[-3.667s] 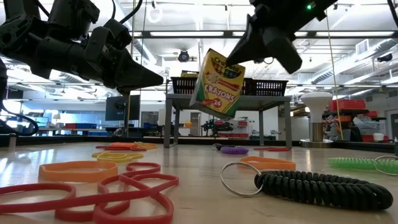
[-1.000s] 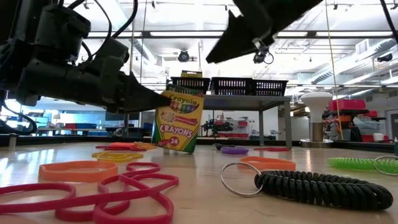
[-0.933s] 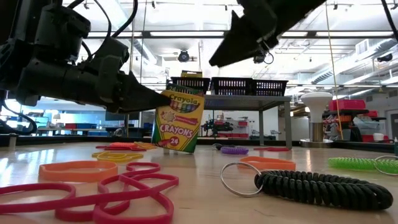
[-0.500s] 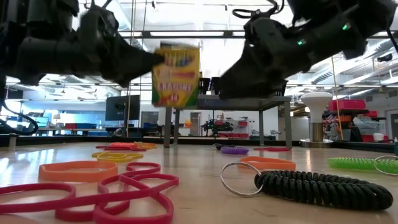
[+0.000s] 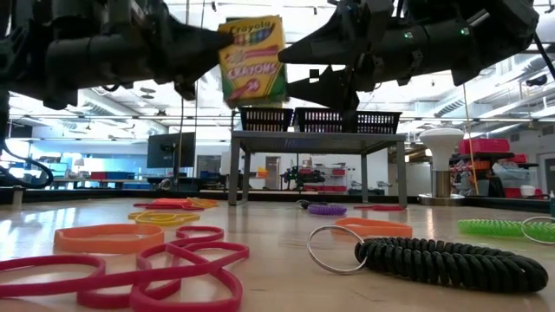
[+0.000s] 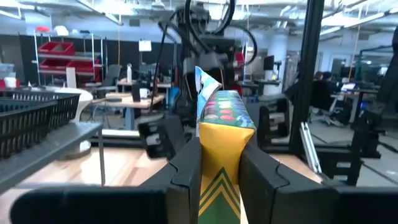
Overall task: Sort rubber bands into baskets
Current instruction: Put the crayon box into the left black basket on the shelf
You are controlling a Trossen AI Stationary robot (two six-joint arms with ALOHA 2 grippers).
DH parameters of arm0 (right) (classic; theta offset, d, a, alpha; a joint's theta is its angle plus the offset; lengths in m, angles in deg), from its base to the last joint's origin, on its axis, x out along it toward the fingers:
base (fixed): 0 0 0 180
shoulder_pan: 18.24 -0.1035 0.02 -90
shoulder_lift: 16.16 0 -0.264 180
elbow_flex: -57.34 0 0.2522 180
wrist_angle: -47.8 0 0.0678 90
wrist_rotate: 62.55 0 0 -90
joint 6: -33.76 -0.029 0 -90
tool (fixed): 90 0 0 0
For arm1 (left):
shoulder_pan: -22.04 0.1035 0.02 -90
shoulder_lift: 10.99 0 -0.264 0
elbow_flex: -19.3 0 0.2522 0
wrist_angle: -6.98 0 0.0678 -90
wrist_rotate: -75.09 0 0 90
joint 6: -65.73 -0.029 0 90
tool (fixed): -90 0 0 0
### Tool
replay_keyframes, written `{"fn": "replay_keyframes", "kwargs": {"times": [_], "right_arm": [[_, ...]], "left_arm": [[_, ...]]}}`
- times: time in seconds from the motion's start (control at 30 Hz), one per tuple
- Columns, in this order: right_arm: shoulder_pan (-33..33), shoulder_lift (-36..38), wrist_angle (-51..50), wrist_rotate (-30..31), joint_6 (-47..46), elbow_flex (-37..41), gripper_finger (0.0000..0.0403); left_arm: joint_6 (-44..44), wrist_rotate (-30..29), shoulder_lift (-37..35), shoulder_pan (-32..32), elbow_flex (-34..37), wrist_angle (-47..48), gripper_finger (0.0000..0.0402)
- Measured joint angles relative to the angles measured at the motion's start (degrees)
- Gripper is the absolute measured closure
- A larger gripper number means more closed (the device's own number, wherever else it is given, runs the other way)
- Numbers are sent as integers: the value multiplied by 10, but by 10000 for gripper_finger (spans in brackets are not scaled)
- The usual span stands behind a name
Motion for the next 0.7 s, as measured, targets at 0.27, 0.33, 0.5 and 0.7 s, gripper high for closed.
{"fn": "replay_keyframes", "kwargs": {"times": [0.27,0.33,0.5,0.7], "right_arm": [[0,0,13,0,38,-8,130],[0,0,12,0,41,-8,154],[-1,0,16,-5,49,-9,226],[-1,0,15,4,69,-9,289]], "left_arm": [[-6,-12,-1,0,-26,0,316],[-8,-13,-1,0,-36,1,316],[1,-18,-2,0,-43,1,312],[0,-64,-16,-13,-41,19,270]]}}
